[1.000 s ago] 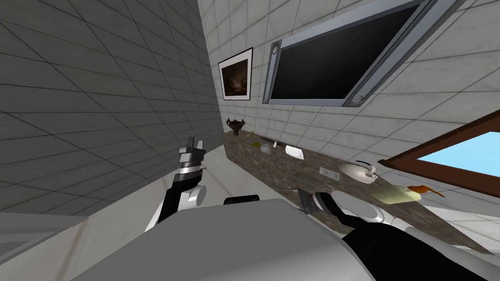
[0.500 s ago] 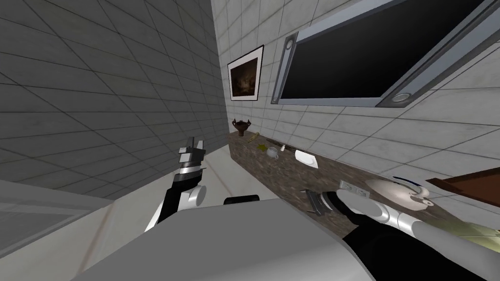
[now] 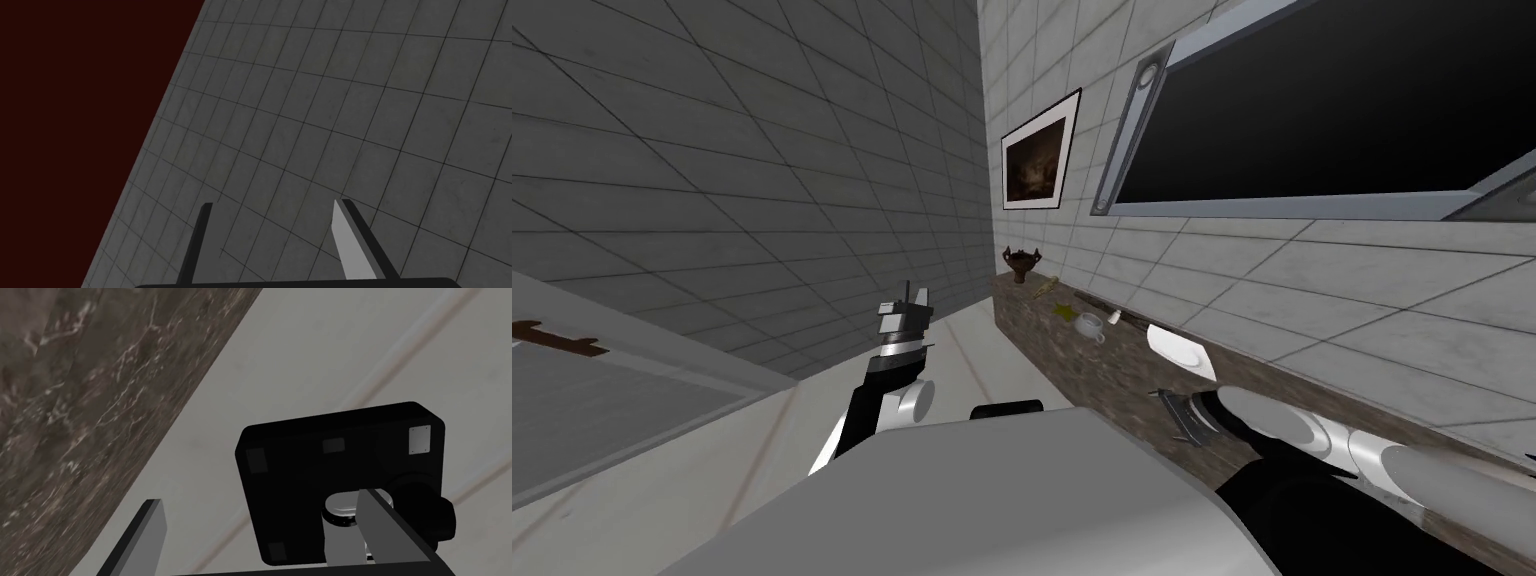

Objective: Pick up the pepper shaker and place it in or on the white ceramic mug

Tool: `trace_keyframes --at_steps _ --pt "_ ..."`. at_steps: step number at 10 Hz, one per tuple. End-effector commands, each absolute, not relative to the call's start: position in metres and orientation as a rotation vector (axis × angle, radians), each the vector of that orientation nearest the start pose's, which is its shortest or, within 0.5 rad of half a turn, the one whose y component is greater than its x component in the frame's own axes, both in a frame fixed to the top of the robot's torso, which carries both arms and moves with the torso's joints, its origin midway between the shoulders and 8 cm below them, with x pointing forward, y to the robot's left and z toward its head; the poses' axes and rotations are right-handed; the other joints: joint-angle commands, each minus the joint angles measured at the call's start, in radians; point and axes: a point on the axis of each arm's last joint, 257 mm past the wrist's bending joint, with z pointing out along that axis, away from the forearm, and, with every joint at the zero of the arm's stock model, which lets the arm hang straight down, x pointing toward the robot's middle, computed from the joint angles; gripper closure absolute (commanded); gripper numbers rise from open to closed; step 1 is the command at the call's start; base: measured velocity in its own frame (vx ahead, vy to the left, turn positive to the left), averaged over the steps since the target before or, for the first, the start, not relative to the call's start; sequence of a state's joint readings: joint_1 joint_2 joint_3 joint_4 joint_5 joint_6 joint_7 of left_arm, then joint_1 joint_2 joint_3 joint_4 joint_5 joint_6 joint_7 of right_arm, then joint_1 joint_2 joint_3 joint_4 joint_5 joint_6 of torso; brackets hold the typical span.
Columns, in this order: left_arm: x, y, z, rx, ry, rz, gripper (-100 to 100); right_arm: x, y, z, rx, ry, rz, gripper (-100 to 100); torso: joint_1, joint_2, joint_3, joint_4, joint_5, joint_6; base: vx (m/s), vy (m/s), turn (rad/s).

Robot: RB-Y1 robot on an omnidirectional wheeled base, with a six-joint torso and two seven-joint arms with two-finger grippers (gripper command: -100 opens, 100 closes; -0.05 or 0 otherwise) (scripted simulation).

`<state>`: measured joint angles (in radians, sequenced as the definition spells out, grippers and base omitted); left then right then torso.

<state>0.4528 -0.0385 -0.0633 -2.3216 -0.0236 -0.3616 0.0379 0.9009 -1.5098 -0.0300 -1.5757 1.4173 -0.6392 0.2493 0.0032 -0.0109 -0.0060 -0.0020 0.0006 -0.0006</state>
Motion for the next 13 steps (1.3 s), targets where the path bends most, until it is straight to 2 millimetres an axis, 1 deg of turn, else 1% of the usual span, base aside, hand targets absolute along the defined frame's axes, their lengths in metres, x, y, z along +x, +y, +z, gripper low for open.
trace_keyframes --at_steps 1,2,3,4,5,6,8,9,10,11,12,13 --pt "0.364 0.256 0.032 -0.736 0.622 -1.39 0 0.122 -0.611 -0.354 -2.003 2.344 -0.203 -100 0.0 0.0 0.0 0.0 0.0 0.0 0.149 0.013 0.159" --pt "0.364 0.256 0.032 -0.736 0.622 -1.39 0 0.119 -0.637 -0.346 -2.074 2.348 -0.27 -100 -0.001 0.0 0.0 0.0 0.0 0.001 0.159 0.006 0.305" --pt "0.364 0.256 0.032 -0.736 0.622 -1.39 0 0.118 -0.638 -0.346 -2.08 2.346 -0.272 -100 -0.002 -0.001 0.0 0.0 0.0 0.0 0.133 -0.009 0.154" --pt "0.364 0.256 0.032 -0.736 0.622 -1.39 0 0.116 -0.662 -0.336 -2.149 2.347 -0.337 -100 -0.002 0.001 0.0 0.0 -0.001 0.001 0.162 -0.028 0.254" --pt "0.364 0.256 0.032 -0.736 0.622 -1.39 0 0.116 -0.662 -0.336 -2.149 2.347 -0.337 -100 -0.003 0.0 0.0 0.0 -0.001 0.0 0.144 -0.036 0.127" --pt "0.364 0.256 0.032 -0.736 0.622 -1.39 0 0.113 -0.684 -0.327 -2.211 2.347 -0.396 -100 -0.003 0.001 0.0 0.0 -0.001 0.002 0.156 -0.013 0.239" --pt "0.364 0.256 0.032 -0.736 0.622 -1.39 0 0.107 -0.72 -0.31 -2.309 2.347 -0.496 -100 -0.002 -0.004 -0.002 -0.001 -0.001 0.0 0.225 -0.02 0.37" --pt "0.364 0.256 0.032 -0.736 0.622 -1.39 0 0.107 -0.72 -0.31 -2.309 2.347 -0.496 -100 -0.003 -0.005 -0.003 -0.001 -0.001 0.0 0.164 -0.062 0.111" --pt "0.364 0.256 0.032 -0.736 0.622 -1.39 0 0.107 -0.72 -0.31 -2.309 2.347 -0.496 -100 -0.004 -0.002 -0.001 -0.001 -0.001 0.002 0.072 -0.051 -0.037" --pt "0.364 0.256 0.032 -0.736 0.622 -1.39 0 0.1 -0.747 -0.296 -2.376 2.35 -0.571 -100 -0.003 0.004 0.002 0.001 -0.001 0.002 0.14 -0.059 0.331" --pt "0.364 0.256 0.032 -0.736 0.622 -1.39 0 0.097 -0.757 -0.291 -2.399 2.355 -0.598 -100 -0.004 0.001 0.001 0.0 -0.001 0.0 0.209 -0.126 0.33" --pt "0.364 0.256 0.032 -0.736 0.623 -1.39 0 0.097 -0.757 -0.291 -2.399 2.355 -0.598 -100 -0.007 -0.002 -0.001 -0.001 -0.002 0.001 0.154 -0.124 0.066"
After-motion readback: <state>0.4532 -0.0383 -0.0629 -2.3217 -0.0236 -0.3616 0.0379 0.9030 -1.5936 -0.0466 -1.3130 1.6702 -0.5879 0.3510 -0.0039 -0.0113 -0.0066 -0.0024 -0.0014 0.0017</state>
